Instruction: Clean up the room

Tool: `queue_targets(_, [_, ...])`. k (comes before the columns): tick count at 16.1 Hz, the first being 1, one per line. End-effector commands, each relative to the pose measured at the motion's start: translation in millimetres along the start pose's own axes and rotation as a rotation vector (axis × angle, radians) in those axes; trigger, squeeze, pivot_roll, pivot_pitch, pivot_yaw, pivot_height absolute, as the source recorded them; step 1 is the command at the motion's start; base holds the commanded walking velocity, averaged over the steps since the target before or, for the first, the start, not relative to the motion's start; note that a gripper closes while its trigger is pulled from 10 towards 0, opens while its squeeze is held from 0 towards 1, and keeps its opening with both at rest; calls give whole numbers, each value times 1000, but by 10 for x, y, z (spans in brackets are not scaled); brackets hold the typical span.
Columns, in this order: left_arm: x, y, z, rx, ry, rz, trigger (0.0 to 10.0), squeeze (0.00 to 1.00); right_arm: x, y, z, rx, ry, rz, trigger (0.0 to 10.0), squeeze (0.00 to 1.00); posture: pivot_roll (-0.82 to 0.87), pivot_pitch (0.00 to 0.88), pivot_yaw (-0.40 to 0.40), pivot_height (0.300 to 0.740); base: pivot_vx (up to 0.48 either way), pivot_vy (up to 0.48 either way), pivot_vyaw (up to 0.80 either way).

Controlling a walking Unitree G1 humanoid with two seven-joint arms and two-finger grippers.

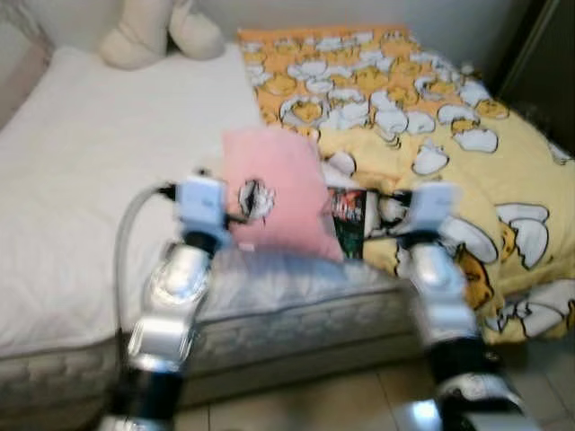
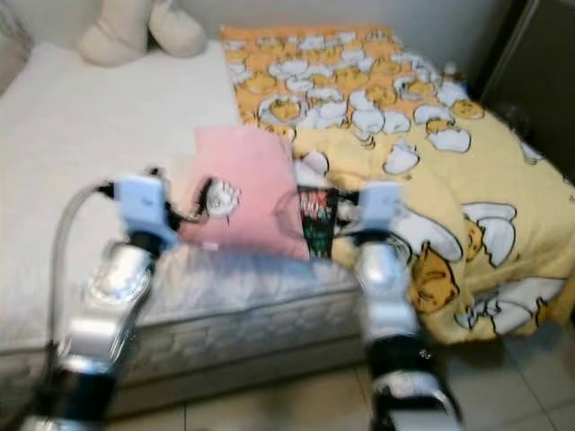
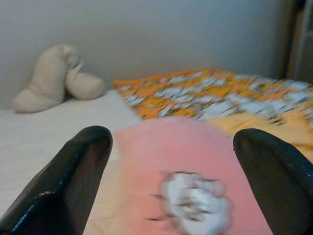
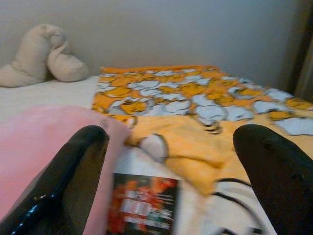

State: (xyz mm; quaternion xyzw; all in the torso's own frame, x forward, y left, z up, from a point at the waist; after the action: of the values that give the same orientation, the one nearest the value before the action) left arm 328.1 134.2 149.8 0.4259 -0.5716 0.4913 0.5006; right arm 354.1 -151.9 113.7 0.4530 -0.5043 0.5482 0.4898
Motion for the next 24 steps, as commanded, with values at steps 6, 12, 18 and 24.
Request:
queue_targets(6, [-55,-314,-237,3,-4,-116,10000,0,-96,-205,537,-138,-60,-148,10000,0,-18,0,26,736,0,0,0])
queue_targets(12, [-204,-510,-617,77,66,-235,10000,0,-63,-368,638,-114,-116,-217,10000,0,-3,0,22,736,0,0,0])
queue_targets(18, [428,24,-139,60,-102,220,10000,0,250,108,292,-108,184,127,10000,0,-18,0,-3,736,0,0,0])
queue_targets(24, [-65,320,-14,74,-8,-24,10000,0,-41,431,225,-95,166,26,10000,0,-11,0,-20,736,0,0,0])
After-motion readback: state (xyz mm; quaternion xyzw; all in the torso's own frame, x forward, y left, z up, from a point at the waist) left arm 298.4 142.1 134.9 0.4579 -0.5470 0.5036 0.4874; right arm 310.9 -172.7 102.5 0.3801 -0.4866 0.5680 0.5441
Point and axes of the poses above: a point about 5 cm out from each wrist's last joint towards the gripper, its own y axis pointing back from the gripper into the wrist, its own x axis along the axis of the wrist's last joint, z = x × y, the point moved 2 cm from there along -y, pointing out of the wrist towards the gripper, and after that the axes turned 5 degrees about y, right-handed, at the moved point
